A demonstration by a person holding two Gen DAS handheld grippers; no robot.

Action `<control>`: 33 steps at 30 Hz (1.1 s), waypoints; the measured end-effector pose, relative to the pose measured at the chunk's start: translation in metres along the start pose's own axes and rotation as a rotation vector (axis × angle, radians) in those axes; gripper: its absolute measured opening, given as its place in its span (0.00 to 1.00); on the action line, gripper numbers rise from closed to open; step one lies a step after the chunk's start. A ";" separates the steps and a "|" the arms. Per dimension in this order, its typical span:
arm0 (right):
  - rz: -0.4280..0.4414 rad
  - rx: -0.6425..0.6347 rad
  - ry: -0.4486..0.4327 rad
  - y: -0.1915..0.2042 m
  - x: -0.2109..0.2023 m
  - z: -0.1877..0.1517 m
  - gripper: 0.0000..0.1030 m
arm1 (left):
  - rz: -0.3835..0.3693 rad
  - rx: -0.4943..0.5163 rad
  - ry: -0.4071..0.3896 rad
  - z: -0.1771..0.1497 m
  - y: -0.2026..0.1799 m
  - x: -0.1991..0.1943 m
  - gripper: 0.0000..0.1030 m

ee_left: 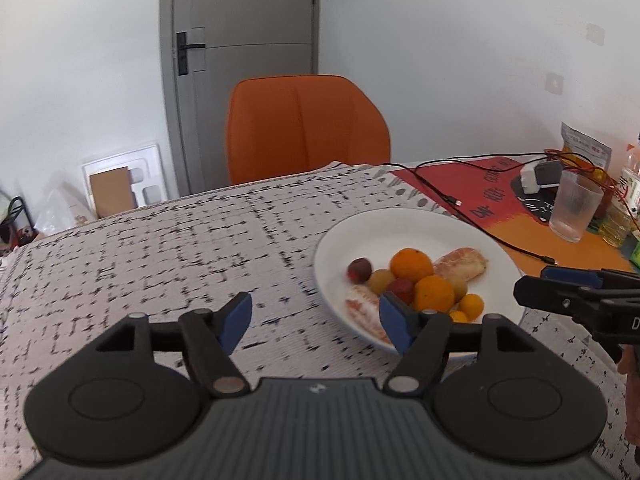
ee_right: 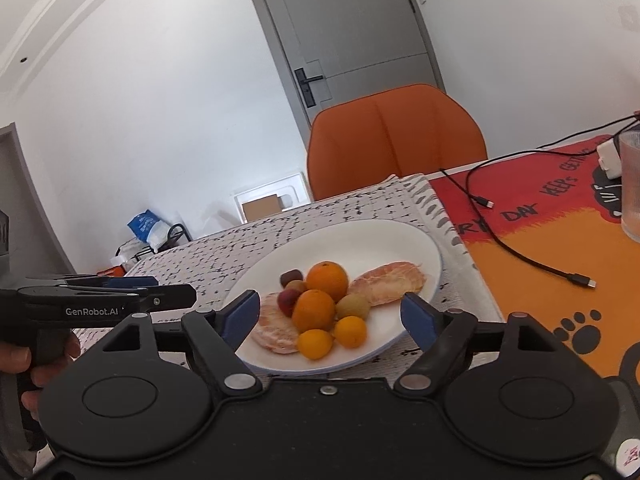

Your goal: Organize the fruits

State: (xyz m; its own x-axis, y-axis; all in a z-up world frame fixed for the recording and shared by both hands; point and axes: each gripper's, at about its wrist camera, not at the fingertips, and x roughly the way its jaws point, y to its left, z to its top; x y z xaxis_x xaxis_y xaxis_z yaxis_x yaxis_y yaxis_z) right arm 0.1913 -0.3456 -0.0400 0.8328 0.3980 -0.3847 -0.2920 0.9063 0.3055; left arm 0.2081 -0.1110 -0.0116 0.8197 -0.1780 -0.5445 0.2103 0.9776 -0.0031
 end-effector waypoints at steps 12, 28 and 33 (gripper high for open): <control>-0.010 -0.066 0.014 0.036 -0.005 0.000 1.00 | 0.086 -0.086 -0.036 -0.013 0.032 -0.037 0.92; -0.033 -0.131 0.041 0.076 -0.026 -0.007 1.00 | 0.136 -0.156 -0.057 -0.032 0.057 -0.096 1.00; -0.030 -0.151 0.025 0.089 -0.041 -0.008 1.00 | 0.157 -0.154 -0.072 -0.040 0.060 -0.119 1.00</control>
State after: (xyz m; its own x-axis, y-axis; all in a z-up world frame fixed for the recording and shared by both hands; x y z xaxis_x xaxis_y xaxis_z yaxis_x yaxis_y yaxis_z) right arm 0.1274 -0.2804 -0.0041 0.8307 0.3721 -0.4141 -0.3362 0.9282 0.1596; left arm 0.1019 -0.0270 0.0199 0.8732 -0.0244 -0.4868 -0.0023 0.9985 -0.0542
